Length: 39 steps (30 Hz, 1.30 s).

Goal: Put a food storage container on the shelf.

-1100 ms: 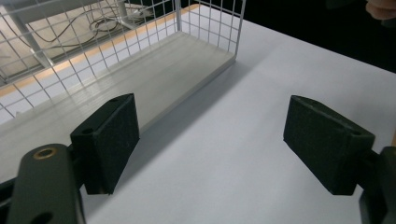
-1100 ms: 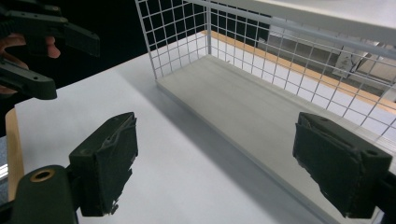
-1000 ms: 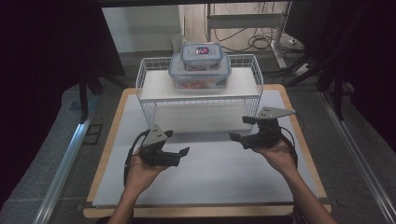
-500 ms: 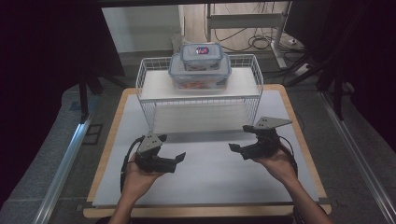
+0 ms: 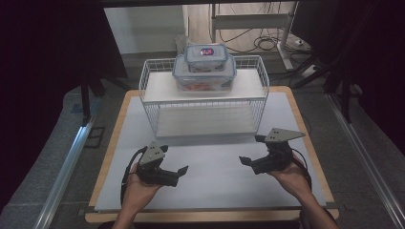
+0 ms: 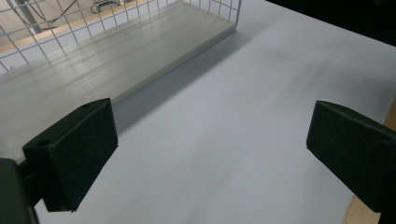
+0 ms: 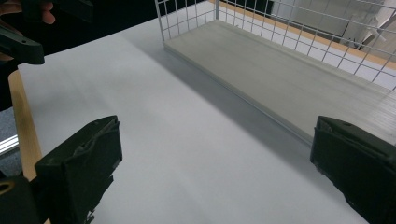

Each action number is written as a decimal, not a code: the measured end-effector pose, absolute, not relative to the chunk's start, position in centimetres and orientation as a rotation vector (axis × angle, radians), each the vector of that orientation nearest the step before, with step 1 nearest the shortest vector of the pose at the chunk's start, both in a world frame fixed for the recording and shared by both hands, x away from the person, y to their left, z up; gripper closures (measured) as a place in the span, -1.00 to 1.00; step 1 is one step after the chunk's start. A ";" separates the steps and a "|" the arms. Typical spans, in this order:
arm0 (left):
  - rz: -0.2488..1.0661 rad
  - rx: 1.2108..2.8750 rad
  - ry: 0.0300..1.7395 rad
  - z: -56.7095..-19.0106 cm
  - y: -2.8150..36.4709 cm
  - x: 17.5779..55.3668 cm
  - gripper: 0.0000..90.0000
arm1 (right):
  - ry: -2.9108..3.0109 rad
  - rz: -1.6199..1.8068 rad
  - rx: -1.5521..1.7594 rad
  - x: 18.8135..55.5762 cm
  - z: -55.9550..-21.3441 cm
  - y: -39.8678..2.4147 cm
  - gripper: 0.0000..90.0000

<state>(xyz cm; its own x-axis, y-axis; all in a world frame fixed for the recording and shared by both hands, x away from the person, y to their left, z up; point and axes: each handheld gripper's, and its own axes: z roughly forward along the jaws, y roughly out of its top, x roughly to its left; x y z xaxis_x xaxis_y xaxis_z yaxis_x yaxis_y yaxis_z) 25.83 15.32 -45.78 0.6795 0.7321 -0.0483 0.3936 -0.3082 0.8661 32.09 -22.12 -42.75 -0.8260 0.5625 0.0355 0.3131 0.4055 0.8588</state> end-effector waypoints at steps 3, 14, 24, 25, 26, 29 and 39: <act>0.452 1.928 0.885 -46.0 15.5 25.6 -0.99 | 2.403 1.384 0.763 31.8 -42.9 -22.4 -0.96; 0.493 1.932 0.911 -47.7 16.4 24.8 -1.00 | 2.377 1.351 0.795 31.1 -44.7 -24.5 -0.96; 0.551 1.947 0.916 -49.0 17.4 23.8 -1.00 | 2.356 1.282 0.822 30.1 -46.7 -26.3 -0.96; 0.554 1.949 0.919 -49.2 17.5 23.7 -1.00 | 2.357 1.276 0.823 30.0 -46.8 -26.4 -0.96; 0.556 1.950 0.923 -49.3 17.6 23.6 -1.00 | 2.355 1.270 0.822 30.0 -46.9 -26.4 -0.96; 0.563 1.952 0.941 -49.7 18.1 23.3 -1.00 | 2.357 1.254 0.818 29.8 -47.3 -26.5 -0.96; 0.591 1.969 0.996 -51.1 19.4 22.5 -1.00 | 2.371 1.222 0.847 29.4 -48.6 -27.3 -0.96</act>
<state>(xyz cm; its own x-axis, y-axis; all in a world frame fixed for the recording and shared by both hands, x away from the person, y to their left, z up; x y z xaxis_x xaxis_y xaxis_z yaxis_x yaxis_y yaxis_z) 22.52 19.44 -51.07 0.5749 0.8173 0.0395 0.4259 -0.3401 0.8384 29.40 -27.35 -48.57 -0.7638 0.6448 -0.0281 0.3510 0.4516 0.8203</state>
